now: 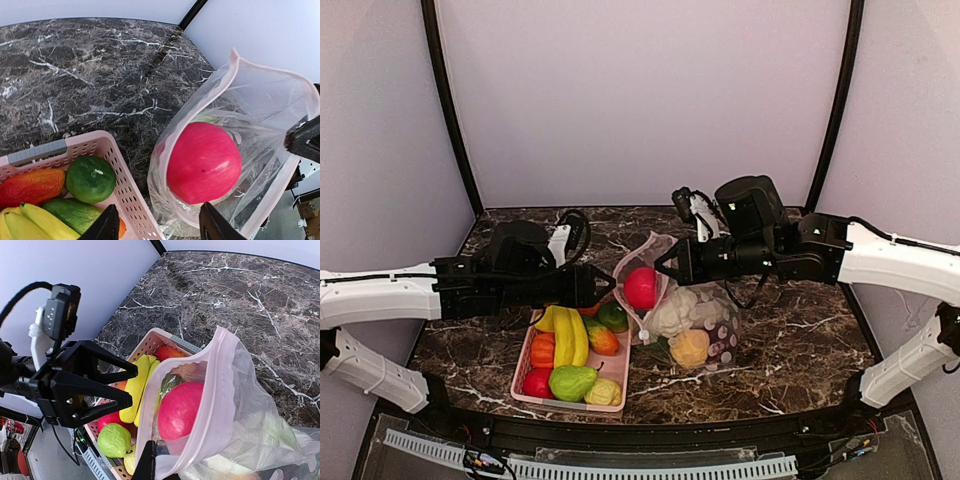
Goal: Place the food in the zip-top bag and seal the zipper
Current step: Adjust the zipper food storage bag at the center of the board.
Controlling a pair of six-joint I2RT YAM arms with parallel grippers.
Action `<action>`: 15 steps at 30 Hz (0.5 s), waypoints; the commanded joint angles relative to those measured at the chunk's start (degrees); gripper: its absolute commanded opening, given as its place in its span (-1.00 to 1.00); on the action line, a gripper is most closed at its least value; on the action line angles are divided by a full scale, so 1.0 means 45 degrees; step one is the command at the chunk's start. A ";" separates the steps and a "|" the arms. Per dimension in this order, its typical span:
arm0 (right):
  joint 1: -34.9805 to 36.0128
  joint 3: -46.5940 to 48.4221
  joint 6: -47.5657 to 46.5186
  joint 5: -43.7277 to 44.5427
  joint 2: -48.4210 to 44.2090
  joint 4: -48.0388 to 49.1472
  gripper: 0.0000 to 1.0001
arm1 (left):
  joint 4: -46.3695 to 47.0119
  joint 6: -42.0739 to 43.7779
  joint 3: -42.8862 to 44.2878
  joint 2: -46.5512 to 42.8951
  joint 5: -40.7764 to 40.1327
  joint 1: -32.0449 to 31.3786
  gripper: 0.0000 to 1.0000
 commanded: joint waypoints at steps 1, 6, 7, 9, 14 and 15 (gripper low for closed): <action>0.0089 -0.0071 0.0084 0.0179 -0.0255 0.0681 -1.00 | 0.0037 -0.0615 -0.0410 0.0173 0.0220 0.0022 0.05; 0.0087 -0.0076 0.0073 0.0174 -0.0205 0.0681 -1.00 | 0.0681 -0.0884 -0.0417 0.0685 0.0566 0.0126 -0.01; 0.0086 -0.0076 0.0071 0.0178 -0.0206 0.0681 -1.00 | 0.0711 -0.0906 -0.0389 0.0819 0.0653 0.0129 -0.01; 0.0089 -0.0076 0.0077 0.0179 -0.0203 0.0681 -1.00 | 0.1027 -0.0974 -0.0333 0.1008 0.0748 0.0161 -0.05; 0.0084 -0.0114 0.0043 0.0241 -0.0270 0.0672 -1.00 | 0.1398 -0.1034 -0.0152 0.1390 0.0989 0.0217 -0.30; 0.0086 -0.0122 0.0043 0.0296 -0.0292 0.0668 -1.00 | 0.1564 -0.1018 -0.0078 0.1489 0.0998 0.0217 -0.39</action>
